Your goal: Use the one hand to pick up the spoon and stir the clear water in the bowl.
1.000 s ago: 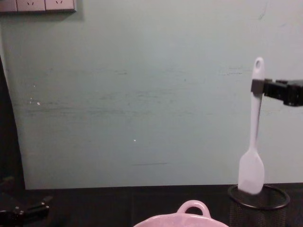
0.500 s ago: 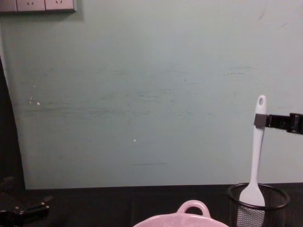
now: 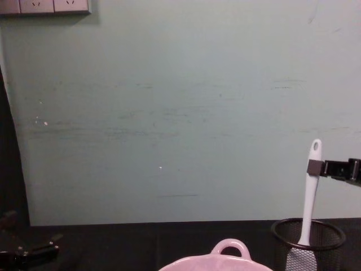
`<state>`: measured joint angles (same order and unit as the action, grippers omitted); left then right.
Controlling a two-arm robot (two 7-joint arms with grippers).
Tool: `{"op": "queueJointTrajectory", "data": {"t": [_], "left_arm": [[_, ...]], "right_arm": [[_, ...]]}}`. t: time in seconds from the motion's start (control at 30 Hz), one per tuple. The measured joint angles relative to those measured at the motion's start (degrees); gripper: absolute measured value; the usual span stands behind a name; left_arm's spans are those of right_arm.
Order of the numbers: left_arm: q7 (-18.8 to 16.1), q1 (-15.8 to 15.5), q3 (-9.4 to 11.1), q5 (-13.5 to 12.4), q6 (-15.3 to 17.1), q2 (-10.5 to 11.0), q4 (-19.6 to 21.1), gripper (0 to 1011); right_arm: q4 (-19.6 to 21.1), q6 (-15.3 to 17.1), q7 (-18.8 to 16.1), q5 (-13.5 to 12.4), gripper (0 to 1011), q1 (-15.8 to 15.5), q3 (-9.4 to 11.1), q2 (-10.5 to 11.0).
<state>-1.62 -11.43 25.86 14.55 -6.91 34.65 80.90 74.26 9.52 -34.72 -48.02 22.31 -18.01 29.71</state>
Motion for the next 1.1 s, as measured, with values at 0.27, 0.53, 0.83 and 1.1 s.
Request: {"op": "queueJointTrajectory", "data": {"t": [0.27,0.53,0.83,1.1], "left_arm": [[0.00,0.00,0.00,0.00,0.00,0.00,0.00,1005],[0.00,0.00,0.00,0.00,0.00,0.00,0.00,1005],[0.00,0.00,0.00,0.00,0.00,0.00,0.00,1005],[0.00,0.00,0.00,0.00,0.00,0.00,0.00,1005]], "right_arm": [[-2.69,-0.46,-0.32,-1.57,119,0.70,-0.74,-0.21],[-4.84,-1.04,-0.32,-3.57,218,0.99,-1.14,-0.40],[-7.38,-1.33,-0.07,-4.38,489,1.67,-2.33,-0.16],[-9.51,-1.74,-0.09,-4.60,733,1.93,-2.88,-0.25]]}}
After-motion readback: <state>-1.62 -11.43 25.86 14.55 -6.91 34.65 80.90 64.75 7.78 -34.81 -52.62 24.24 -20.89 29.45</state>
